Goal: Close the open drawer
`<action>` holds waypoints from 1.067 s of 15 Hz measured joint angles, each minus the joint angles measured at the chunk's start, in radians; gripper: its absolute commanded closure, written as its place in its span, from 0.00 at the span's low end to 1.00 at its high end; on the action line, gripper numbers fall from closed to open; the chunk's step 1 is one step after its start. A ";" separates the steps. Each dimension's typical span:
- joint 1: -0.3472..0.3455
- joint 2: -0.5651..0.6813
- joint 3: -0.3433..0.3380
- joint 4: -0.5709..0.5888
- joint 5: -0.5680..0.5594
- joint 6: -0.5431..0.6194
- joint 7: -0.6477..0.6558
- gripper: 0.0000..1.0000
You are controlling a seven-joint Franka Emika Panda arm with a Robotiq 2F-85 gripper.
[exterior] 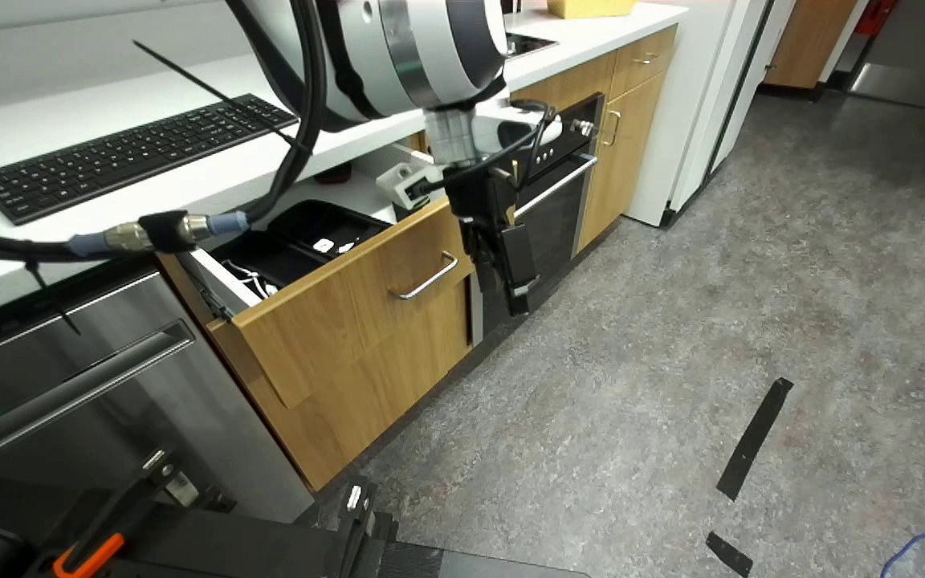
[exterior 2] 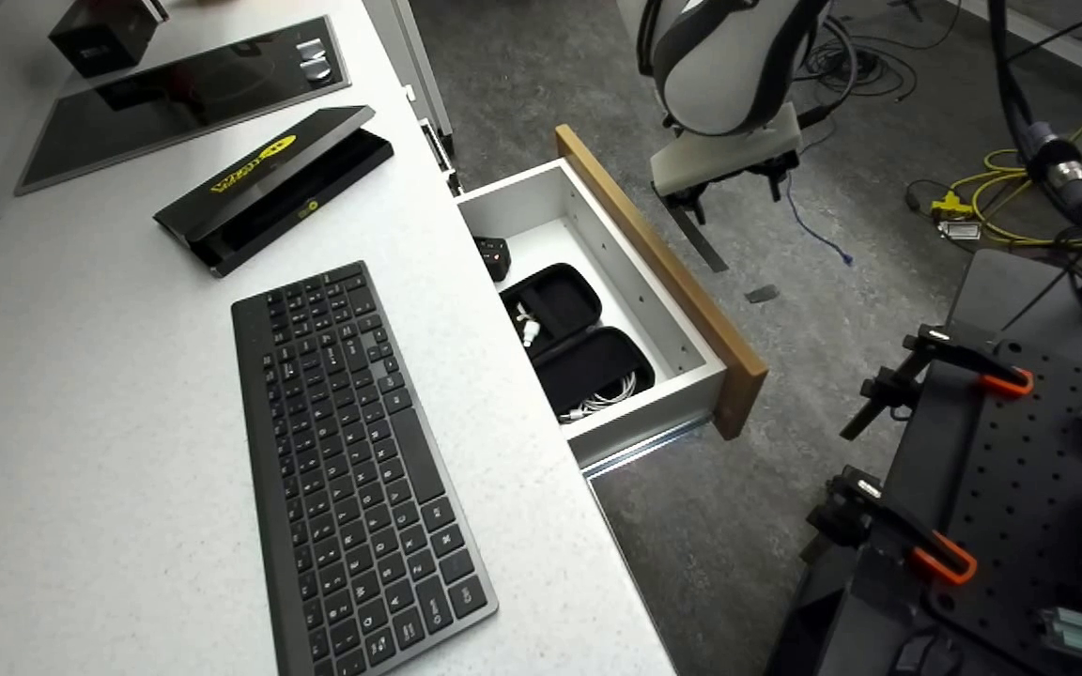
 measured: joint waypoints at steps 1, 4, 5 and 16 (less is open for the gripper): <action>0.013 0.039 -0.006 0.026 0.002 0.019 0.021 0.00; 0.062 0.114 -0.007 0.089 0.017 0.057 0.050 0.00; 0.078 0.124 -0.005 0.099 0.031 0.057 0.049 0.00; 0.169 0.223 0.193 0.371 0.311 -0.176 -0.142 0.00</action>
